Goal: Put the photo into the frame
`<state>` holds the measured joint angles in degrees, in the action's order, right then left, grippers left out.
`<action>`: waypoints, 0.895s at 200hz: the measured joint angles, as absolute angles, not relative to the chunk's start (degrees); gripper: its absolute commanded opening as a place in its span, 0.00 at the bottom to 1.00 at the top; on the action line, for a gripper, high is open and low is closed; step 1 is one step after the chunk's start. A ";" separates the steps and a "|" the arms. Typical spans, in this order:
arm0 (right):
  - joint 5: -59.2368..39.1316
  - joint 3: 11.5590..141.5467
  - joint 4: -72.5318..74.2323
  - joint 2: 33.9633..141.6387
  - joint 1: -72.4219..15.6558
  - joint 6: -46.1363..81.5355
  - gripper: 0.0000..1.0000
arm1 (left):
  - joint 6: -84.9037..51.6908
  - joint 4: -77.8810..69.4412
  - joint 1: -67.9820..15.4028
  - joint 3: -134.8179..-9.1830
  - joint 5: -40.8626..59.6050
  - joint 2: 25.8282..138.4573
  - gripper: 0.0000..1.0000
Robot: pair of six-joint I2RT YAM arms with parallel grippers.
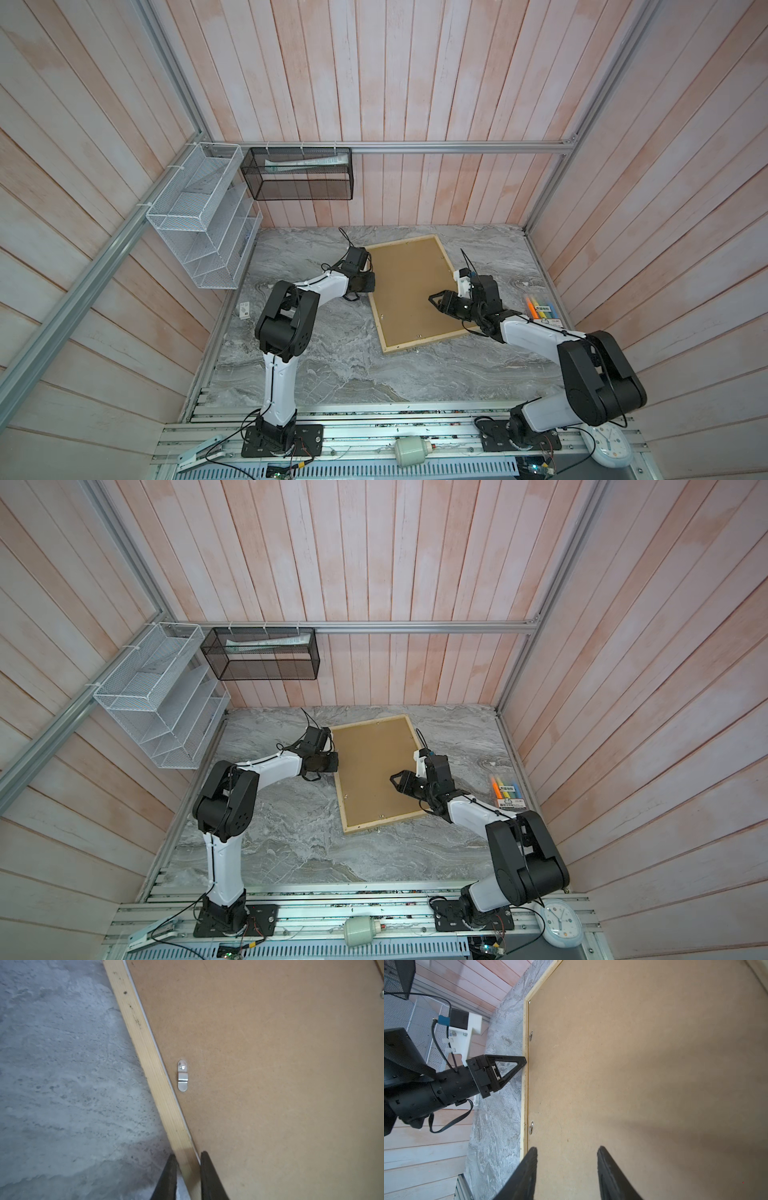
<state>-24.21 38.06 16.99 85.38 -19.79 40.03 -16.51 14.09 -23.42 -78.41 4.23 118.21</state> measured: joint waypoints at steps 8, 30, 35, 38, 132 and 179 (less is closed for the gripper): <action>-24.56 38.48 18.26 86.19 -19.81 40.51 0.49 | -16.40 13.58 -23.42 -77.62 4.82 117.67 0.07; -25.89 42.83 21.56 92.23 -20.23 41.89 0.49 | -15.94 12.69 -23.40 -76.34 6.17 116.88 0.06; -26.24 44.27 22.17 94.02 -20.53 42.17 0.49 | -15.46 12.45 -23.40 -76.07 6.28 116.64 0.05; -26.39 45.32 22.65 95.33 -20.78 42.41 0.49 | -15.73 12.40 -23.33 -76.01 6.46 116.55 0.05; -31.03 71.59 27.40 123.04 -27.20 47.68 0.54 | -17.30 11.31 -23.86 -73.82 10.61 115.68 0.27; -32.53 76.55 26.85 126.65 -27.40 48.60 0.54 | -21.19 10.72 -24.80 -72.42 10.85 115.50 0.25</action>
<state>-32.53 76.55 26.85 126.65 -27.40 48.60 -21.19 10.72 -24.80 -72.42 10.85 115.50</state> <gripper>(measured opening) 0.537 0.275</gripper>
